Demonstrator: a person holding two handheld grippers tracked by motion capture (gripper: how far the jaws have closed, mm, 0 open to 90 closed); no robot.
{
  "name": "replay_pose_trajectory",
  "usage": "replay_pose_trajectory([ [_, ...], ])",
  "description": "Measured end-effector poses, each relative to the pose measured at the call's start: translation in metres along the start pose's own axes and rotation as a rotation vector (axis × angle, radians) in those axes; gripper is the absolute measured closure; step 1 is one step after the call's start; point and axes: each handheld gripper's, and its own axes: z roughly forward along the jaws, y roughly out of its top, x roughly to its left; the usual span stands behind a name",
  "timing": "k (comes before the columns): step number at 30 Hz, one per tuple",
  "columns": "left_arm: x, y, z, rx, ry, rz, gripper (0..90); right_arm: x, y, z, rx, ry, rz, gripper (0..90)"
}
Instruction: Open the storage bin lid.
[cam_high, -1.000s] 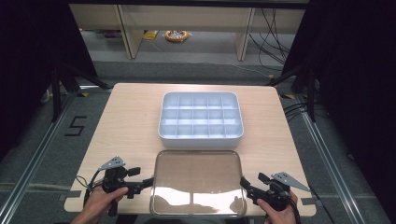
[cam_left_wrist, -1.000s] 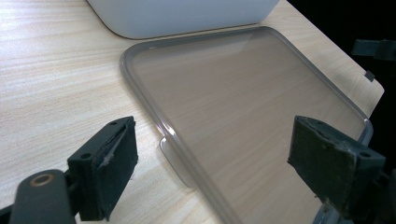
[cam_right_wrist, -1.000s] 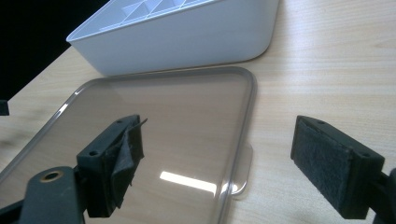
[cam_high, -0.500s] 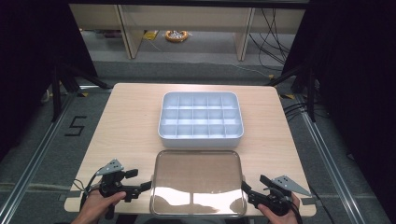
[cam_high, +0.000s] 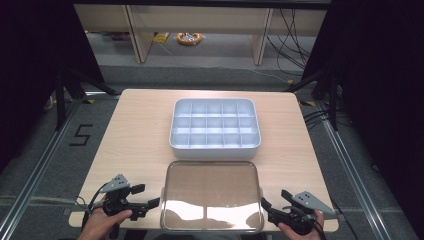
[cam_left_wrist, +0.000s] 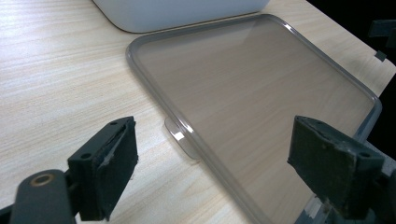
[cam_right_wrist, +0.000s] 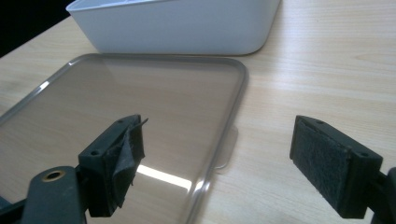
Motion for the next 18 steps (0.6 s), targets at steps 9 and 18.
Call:
replay_pose_trajectory([
  [9, 0.0, -0.003, -0.007, -0.009, 0.011, -0.005, 14.9, -0.002, -0.004, -0.004, 0.001, -0.009, -0.028, 19.2],
  [18, -0.003, -0.007, -0.012, -0.02, 0.019, 0.0, 14.9, -0.001, -0.006, -0.008, 0.003, 0.001, -0.002, 19.4],
])
